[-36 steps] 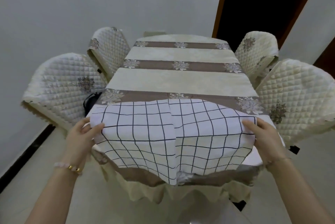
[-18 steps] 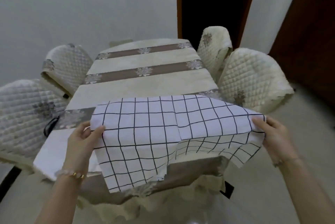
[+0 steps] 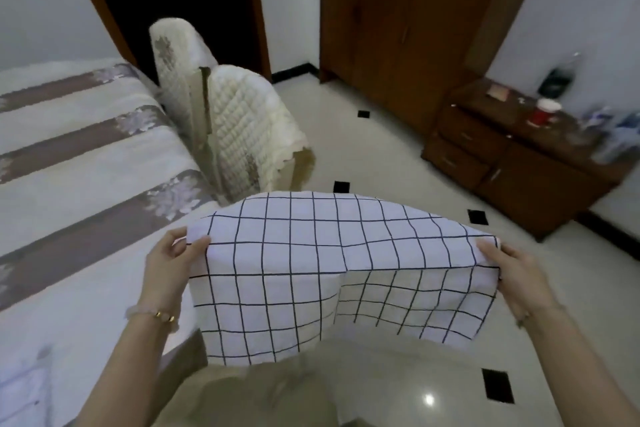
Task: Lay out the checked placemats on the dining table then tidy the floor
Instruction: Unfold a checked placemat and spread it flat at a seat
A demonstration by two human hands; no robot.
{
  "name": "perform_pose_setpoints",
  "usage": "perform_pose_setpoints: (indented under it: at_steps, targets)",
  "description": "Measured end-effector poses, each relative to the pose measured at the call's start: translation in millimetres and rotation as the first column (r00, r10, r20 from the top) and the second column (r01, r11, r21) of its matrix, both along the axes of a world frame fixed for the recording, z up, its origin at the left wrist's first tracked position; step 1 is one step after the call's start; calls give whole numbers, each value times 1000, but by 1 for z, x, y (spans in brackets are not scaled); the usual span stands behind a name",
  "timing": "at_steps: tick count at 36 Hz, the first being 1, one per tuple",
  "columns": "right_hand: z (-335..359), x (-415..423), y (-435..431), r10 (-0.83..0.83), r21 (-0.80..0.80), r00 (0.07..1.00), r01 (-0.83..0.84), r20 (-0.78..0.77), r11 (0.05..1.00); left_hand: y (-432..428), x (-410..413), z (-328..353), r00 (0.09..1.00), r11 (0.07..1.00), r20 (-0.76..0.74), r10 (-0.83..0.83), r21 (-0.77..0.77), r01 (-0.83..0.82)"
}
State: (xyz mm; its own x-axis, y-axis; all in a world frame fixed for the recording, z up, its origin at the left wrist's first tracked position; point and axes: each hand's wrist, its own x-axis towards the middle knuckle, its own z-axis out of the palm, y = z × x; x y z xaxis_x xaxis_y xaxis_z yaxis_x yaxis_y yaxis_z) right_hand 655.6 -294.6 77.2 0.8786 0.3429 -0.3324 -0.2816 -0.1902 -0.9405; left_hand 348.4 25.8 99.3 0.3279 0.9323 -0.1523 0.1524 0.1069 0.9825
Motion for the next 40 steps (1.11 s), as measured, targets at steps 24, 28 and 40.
perform_pose_setpoints:
  at_steps: [24,28,40]
  targets:
    - [33,354,84,-303,-125,953,304,30,944,124,450,-24,957,961,-95,-275,-57,270]
    - [43,412,124,-288,-129,955,295,65,947,165,504,-9,975,977,-73,-209,-48,206]
    - [-20,569,321,35,-176,997,-48,-75,983,292,578,-70,960,984,-262,95,-123,-131]
